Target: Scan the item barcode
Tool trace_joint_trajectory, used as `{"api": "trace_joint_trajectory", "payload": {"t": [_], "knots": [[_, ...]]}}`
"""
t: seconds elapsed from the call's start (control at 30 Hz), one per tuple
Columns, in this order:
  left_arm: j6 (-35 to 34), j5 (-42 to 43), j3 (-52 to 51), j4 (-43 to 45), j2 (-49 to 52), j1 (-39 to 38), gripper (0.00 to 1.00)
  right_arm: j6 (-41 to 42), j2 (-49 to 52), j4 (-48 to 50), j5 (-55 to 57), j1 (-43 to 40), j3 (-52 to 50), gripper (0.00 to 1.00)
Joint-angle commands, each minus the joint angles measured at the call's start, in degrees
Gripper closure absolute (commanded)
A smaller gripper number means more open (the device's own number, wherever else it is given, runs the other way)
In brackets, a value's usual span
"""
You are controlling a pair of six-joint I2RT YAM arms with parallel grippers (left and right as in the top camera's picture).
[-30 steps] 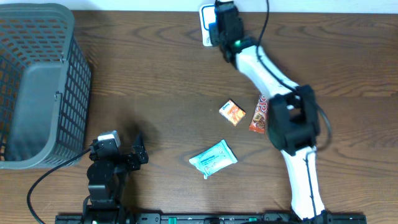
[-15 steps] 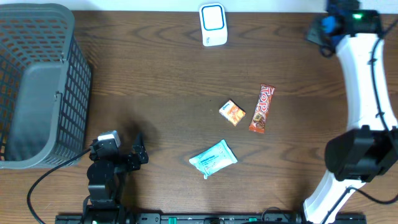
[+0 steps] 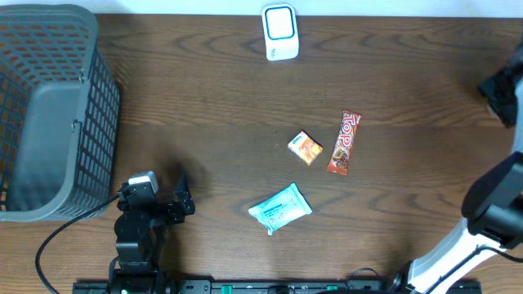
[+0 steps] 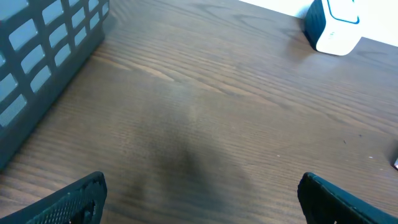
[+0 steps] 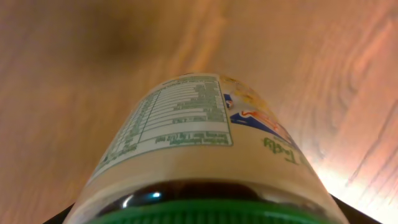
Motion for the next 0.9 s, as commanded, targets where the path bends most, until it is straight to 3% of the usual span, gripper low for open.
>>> {"api": "trace_joint_trajectory", "payload": {"t": [0.0,0.2,0.4,0.63,0.87], "knots": [[-0.5,-0.7,-1.4,-0.4,0.1,0.2,0.02,6.4,0.5,3.6,-0.4,-2.4,-4.8,0.42],[-0.5,-0.7,-1.4,-0.4,0.1,0.2,0.02,9.4,1.3,10.0,-4.0,-7.3,-12.5,0.41],[-0.5,-0.7,-1.4,-0.4,0.1,0.2,0.02,8.3,1.5,12.5,-3.5,-12.3,-14.0,0.33],[-0.5,-0.7,-1.4,-0.4,0.1,0.2,0.02,6.5,1.6,15.8,-5.9,-17.8,-15.6,0.33],[-0.5,-0.7,-1.4,-0.4,0.1,0.2,0.02,5.6,2.4,19.8,-8.2,-19.8,-18.1,0.21]]}}
